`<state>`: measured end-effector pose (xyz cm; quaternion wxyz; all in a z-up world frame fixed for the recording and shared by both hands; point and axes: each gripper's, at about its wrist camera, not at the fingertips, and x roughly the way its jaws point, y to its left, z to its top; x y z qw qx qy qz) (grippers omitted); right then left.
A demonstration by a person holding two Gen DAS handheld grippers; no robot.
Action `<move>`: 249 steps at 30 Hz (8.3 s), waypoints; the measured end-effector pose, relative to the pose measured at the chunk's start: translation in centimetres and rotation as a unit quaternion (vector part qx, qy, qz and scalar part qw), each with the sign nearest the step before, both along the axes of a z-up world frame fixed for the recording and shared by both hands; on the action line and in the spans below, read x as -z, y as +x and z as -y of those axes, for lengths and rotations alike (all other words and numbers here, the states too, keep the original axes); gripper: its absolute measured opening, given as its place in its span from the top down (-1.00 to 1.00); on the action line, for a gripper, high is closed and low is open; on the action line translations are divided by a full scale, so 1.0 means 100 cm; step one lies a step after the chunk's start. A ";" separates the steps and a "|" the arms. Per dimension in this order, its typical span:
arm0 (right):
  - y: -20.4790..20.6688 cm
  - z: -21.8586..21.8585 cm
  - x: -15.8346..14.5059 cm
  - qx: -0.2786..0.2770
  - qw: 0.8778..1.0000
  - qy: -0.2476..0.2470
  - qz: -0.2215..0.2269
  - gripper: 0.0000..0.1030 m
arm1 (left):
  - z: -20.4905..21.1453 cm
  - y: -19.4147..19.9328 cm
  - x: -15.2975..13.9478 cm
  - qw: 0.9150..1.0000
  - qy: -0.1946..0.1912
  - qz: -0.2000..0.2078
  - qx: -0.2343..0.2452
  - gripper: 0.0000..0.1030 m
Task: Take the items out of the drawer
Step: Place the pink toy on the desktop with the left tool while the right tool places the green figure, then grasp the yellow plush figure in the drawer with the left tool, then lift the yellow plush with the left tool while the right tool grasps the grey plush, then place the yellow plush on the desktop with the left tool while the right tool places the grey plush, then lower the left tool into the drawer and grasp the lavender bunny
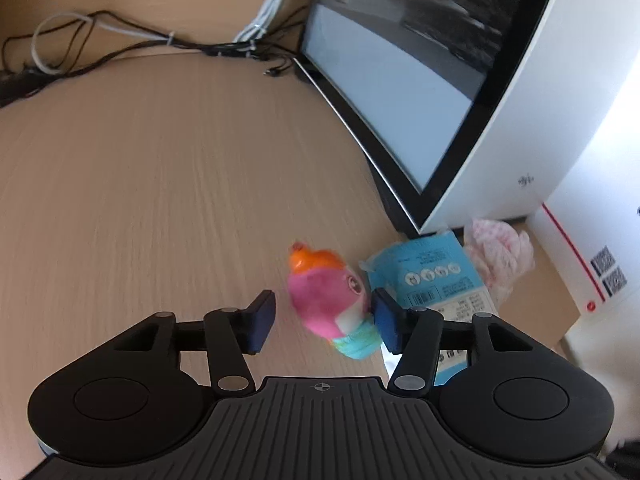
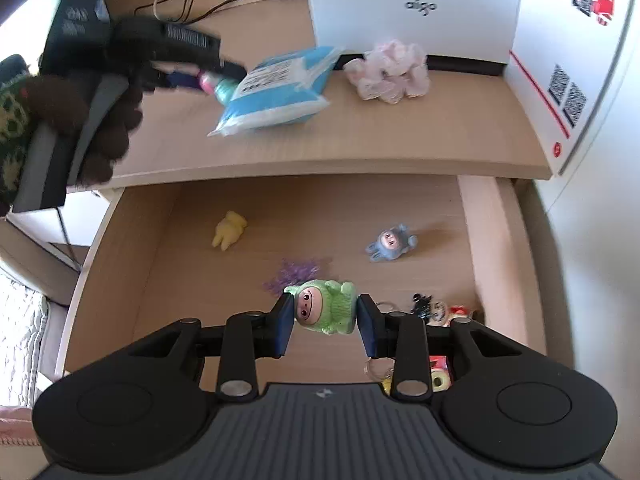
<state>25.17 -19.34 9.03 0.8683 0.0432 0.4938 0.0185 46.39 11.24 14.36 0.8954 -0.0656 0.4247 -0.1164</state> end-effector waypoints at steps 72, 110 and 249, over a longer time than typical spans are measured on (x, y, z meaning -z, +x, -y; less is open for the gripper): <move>-0.012 0.023 0.074 0.015 0.983 -0.113 -0.146 -1.00 | -0.040 -0.183 0.066 0.989 -0.041 -0.111 -0.085 0.39; 0.078 0.006 0.068 0.059 0.939 -0.143 -0.306 -1.00 | -0.081 -0.215 0.023 0.988 -0.109 -0.077 -0.077 0.39; -0.104 0.000 -0.019 0.233 0.966 -0.112 0.012 -1.00 | 0.245 -0.152 0.113 0.872 0.069 -0.105 0.474 -0.29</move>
